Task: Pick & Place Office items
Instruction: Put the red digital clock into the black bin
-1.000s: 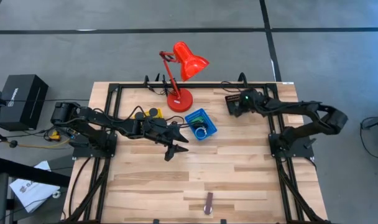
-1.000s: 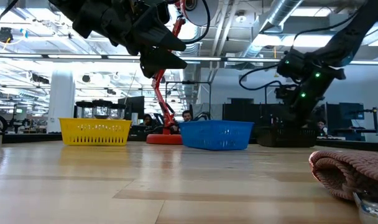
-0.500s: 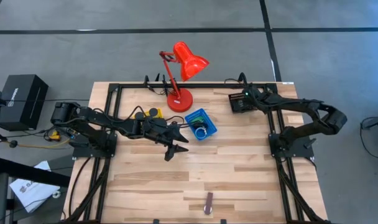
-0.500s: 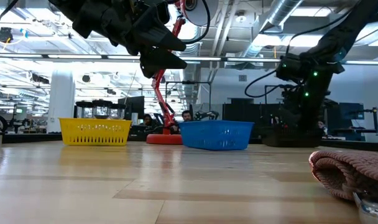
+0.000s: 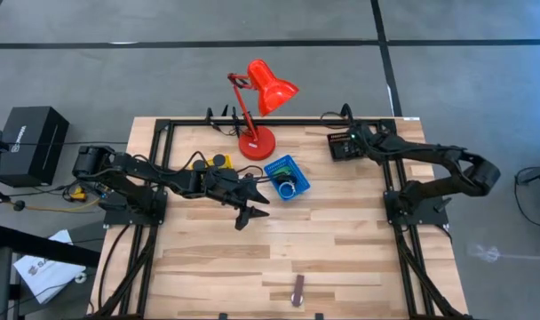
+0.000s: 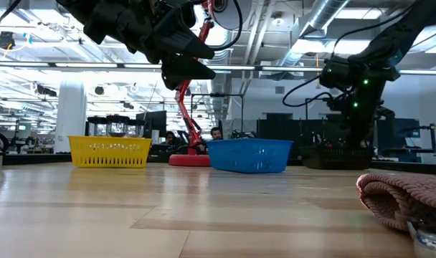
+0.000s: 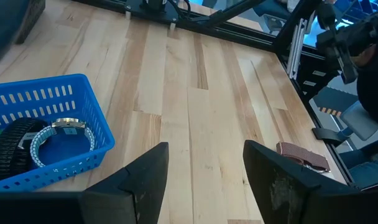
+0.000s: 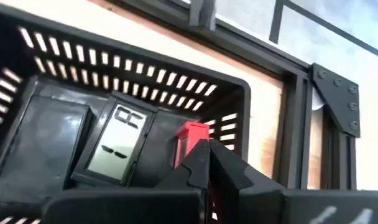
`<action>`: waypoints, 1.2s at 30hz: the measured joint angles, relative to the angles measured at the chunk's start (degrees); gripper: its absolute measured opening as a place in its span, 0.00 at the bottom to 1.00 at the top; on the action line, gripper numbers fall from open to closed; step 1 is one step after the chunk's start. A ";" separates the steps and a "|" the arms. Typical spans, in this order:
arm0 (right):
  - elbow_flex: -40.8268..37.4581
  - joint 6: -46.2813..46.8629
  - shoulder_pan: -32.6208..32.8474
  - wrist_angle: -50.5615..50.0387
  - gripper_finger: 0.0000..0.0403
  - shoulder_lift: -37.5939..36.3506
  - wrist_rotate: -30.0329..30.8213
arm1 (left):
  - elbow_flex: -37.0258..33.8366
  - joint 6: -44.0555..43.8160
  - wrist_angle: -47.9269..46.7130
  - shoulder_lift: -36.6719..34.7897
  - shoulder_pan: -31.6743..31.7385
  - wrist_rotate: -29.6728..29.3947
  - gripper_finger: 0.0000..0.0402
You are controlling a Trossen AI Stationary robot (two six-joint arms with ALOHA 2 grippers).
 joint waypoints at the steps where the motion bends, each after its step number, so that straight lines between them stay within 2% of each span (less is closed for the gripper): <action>1: 0.00 0.43 -0.04 -0.20 0.00 -0.24 0.14 | 0.00 0.00 0.00 0.00 0.01 0.00 0.51; 9: 0.00 5.42 -1.58 -5.52 0.00 1.99 -0.49 | 0.00 -0.02 -0.02 0.00 0.00 0.02 0.51; 16: 0.00 0.69 -1.55 -0.48 0.00 4.46 -4.52 | 0.00 0.00 -0.02 0.00 0.00 0.02 0.51; 22: 0.00 -5.04 -0.35 2.83 0.00 5.05 -4.49 | 0.00 0.00 0.00 0.00 0.02 0.02 0.51; 36: 0.00 -6.55 1.84 5.76 0.00 5.03 -3.55 | 0.00 0.00 0.00 0.00 0.00 0.03 0.51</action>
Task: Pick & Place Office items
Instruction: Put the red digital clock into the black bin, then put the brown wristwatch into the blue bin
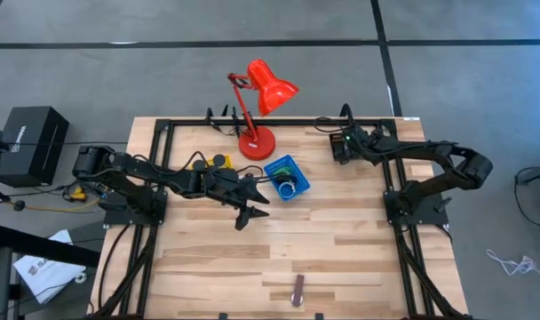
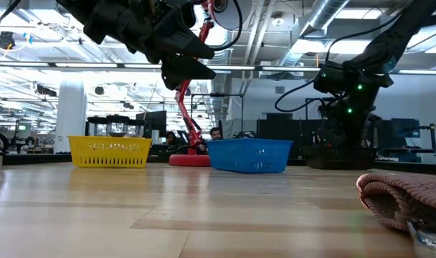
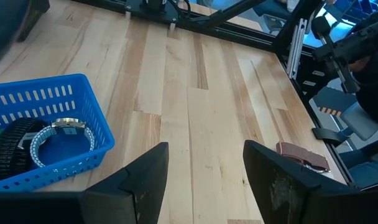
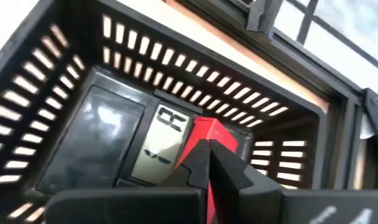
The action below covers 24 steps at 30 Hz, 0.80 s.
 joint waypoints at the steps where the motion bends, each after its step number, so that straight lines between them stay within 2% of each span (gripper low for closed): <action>1: 0.00 0.04 -0.02 0.02 0.00 0.00 -0.61 | 0.00 -0.01 0.00 0.00 0.00 0.01 0.51; 6: 0.00 0.15 -0.28 -0.79 0.00 0.00 -2.60 | 0.00 0.00 0.02 0.00 0.02 -0.01 0.51; 16: 0.00 2.12 -2.62 -4.40 0.00 0.00 0.48 | 0.00 -0.02 0.13 0.00 -0.01 -0.01 0.51; 24: 0.02 1.64 2.00 1.56 0.00 -0.31 0.53 | 0.00 -0.02 0.26 0.00 -0.01 -0.01 0.51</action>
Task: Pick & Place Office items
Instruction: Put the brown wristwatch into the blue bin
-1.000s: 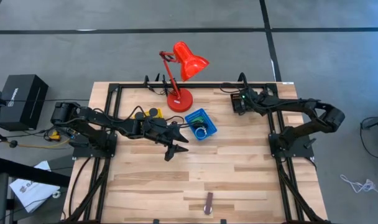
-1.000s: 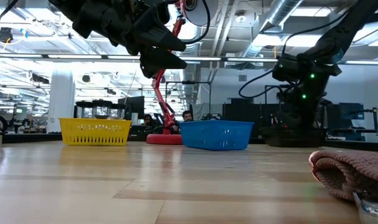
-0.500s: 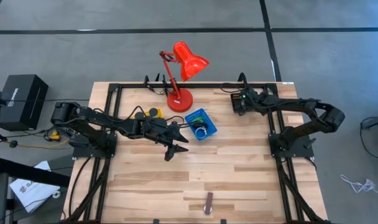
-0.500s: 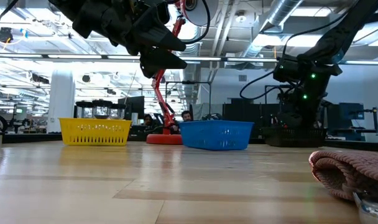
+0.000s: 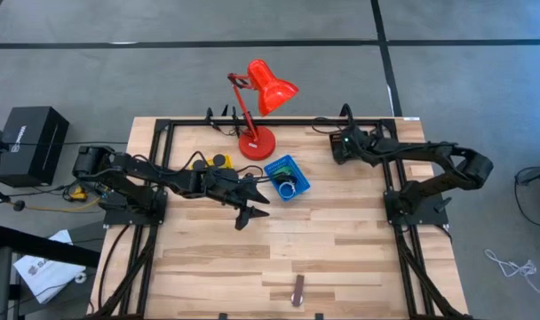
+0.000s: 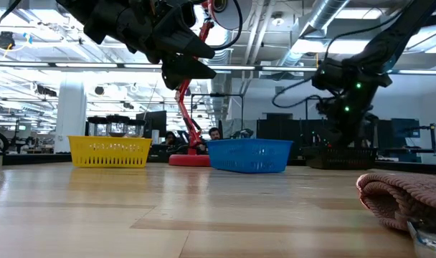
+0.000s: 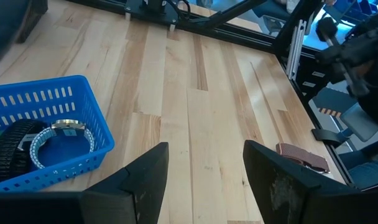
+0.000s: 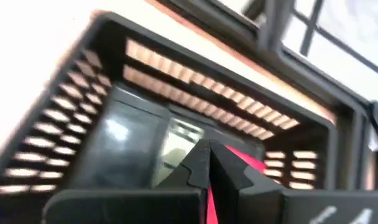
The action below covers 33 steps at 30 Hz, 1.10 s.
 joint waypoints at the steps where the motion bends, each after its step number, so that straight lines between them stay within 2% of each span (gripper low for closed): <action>1: 0.00 0.00 0.88 0.64 0.00 -0.37 -0.01 | 0.00 0.00 0.02 0.00 0.00 0.02 0.51; 6: 0.02 -0.33 5.99 3.23 0.00 -4.48 0.20 | 0.00 0.01 0.11 0.00 0.01 0.01 0.51; 14: 0.02 1.77 16.08 -1.93 0.00 -19.90 1.66 | 0.00 0.00 0.20 0.00 0.02 0.00 0.51; 21: -3.77 3.72 34.41 -2.79 0.00 -31.54 1.60 | 0.00 0.00 0.66 0.00 0.02 0.00 0.51; 26: -11.28 11.65 48.97 2.07 0.00 -36.22 1.79 | 0.00 0.00 1.43 0.00 0.01 0.01 0.51; 33: -17.27 12.94 65.53 13.54 0.00 -36.87 10.48 | 0.00 0.11 6.40 0.00 0.87 0.07 0.51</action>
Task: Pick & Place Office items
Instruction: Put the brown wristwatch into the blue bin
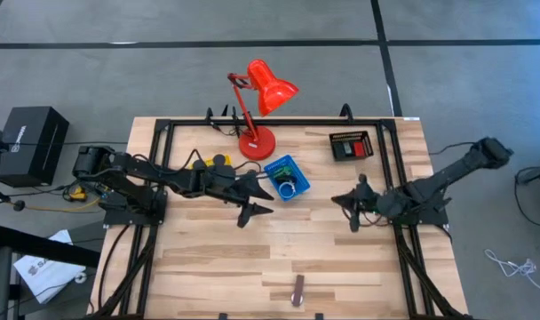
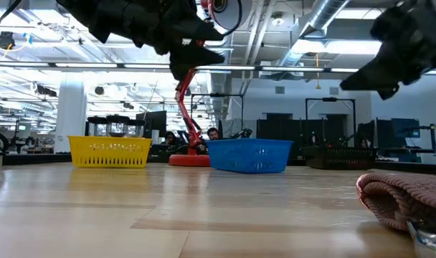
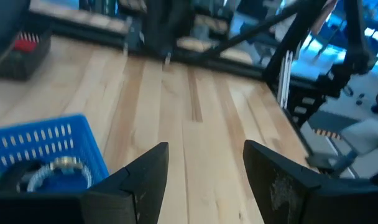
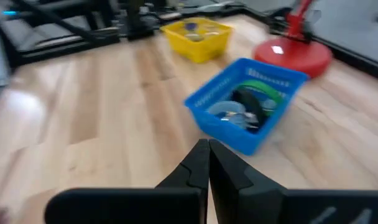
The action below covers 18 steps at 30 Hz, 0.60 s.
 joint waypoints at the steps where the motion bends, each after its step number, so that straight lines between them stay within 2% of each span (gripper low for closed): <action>1: -0.02 -0.03 1.47 0.56 0.00 0.26 0.15 | 0.00 0.00 1.21 0.00 0.27 0.13 0.51; 8: -0.06 -2.81 7.65 5.48 0.00 3.61 0.15 | 0.00 0.10 9.01 0.00 2.78 0.09 0.51; 18: -0.06 -2.84 8.12 12.21 0.00 11.45 0.08 | 0.00 0.11 12.59 -0.02 5.03 -0.11 0.51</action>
